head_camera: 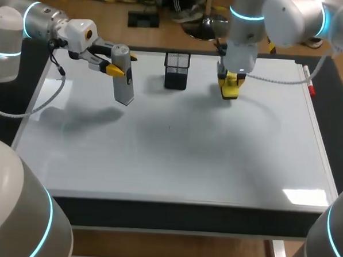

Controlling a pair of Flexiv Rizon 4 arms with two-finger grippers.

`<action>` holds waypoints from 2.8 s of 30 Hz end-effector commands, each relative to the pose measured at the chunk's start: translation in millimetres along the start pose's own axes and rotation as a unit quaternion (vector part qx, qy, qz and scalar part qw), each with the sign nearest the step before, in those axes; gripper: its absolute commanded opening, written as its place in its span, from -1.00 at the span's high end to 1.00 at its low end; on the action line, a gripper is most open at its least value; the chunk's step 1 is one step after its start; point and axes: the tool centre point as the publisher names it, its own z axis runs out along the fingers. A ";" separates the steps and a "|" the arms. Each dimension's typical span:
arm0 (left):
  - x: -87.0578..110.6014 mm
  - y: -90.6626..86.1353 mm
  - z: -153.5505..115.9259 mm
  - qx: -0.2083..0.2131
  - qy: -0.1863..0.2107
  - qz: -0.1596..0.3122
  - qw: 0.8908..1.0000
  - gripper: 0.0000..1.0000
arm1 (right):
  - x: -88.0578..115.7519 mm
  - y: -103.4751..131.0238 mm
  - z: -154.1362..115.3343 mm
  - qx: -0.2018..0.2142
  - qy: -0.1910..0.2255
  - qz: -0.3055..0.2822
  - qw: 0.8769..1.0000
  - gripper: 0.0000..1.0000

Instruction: Pick up the inspection probe, press it on each red-marked spot on the whiteboard one by one, put down the probe, pick up the eraser, and wipe off all the red marks.

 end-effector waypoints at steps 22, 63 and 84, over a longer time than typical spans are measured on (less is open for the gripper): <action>0.3 -2.1 -0.5 -0.001 0.001 -0.001 1.000 1.00 | -7.5 -44.5 22.7 -0.027 0.005 0.022 0.999 1.00; 0.3 -2.1 -0.5 -0.001 0.001 -0.001 1.000 1.00 | 58.7 6.5 -66.5 -0.069 -0.208 0.397 0.891 -1.00; 0.3 -2.1 -0.5 -0.001 0.001 -0.001 1.000 1.00 | 90.4 24.3 -127.4 -0.103 -0.314 0.489 0.807 -1.00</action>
